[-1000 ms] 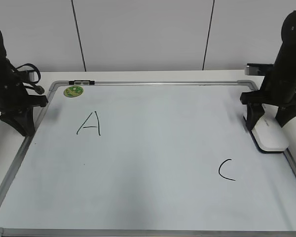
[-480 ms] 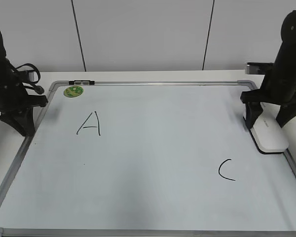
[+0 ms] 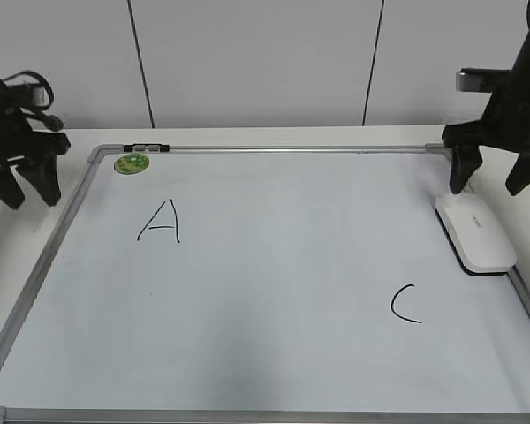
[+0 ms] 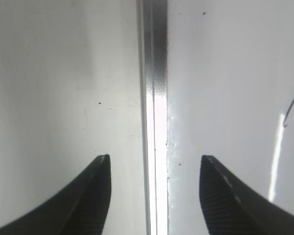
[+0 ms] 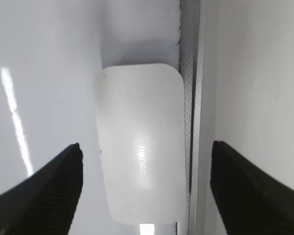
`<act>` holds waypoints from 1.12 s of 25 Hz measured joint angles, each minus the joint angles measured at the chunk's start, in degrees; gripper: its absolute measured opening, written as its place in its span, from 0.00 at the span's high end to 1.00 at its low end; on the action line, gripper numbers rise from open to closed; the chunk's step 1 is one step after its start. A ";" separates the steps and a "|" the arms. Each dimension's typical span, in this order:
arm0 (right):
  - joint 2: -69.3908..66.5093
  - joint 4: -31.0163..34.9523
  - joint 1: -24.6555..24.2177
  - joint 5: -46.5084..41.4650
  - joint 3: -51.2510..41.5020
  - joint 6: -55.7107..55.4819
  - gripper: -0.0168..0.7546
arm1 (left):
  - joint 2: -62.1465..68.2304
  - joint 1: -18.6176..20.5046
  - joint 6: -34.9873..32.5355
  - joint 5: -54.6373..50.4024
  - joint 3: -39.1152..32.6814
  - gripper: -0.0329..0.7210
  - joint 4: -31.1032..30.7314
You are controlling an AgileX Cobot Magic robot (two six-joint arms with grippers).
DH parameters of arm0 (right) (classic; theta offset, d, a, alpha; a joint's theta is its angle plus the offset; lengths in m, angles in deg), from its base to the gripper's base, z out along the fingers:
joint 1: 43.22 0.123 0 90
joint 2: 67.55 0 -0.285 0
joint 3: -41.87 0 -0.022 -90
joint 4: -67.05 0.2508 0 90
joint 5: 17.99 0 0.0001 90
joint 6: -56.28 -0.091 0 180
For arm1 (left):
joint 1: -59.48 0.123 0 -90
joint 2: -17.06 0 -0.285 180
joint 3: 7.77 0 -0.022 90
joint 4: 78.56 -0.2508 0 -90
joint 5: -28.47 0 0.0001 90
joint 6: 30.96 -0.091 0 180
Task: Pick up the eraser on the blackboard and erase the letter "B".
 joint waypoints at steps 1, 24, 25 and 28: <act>0.84 0.00 0.00 0.00 0.00 -0.46 0.21 | -1.21 0.00 0.00 0.00 0.00 0.38 0.00; 40.11 -8.27 14.09 7.31 -36.87 -8.20 0.26 | -50.40 -6.72 4.63 11.78 -38.43 0.36 -9.65; 42.24 -8.52 14.09 8.04 -38.52 -8.33 0.26 | -52.40 -6.97 4.72 12.67 -40.25 0.36 -9.90; 49.11 -8.57 14.09 9.89 -44.34 -8.53 0.26 | -59.30 -7.08 4.82 14.63 -46.13 0.36 -10.90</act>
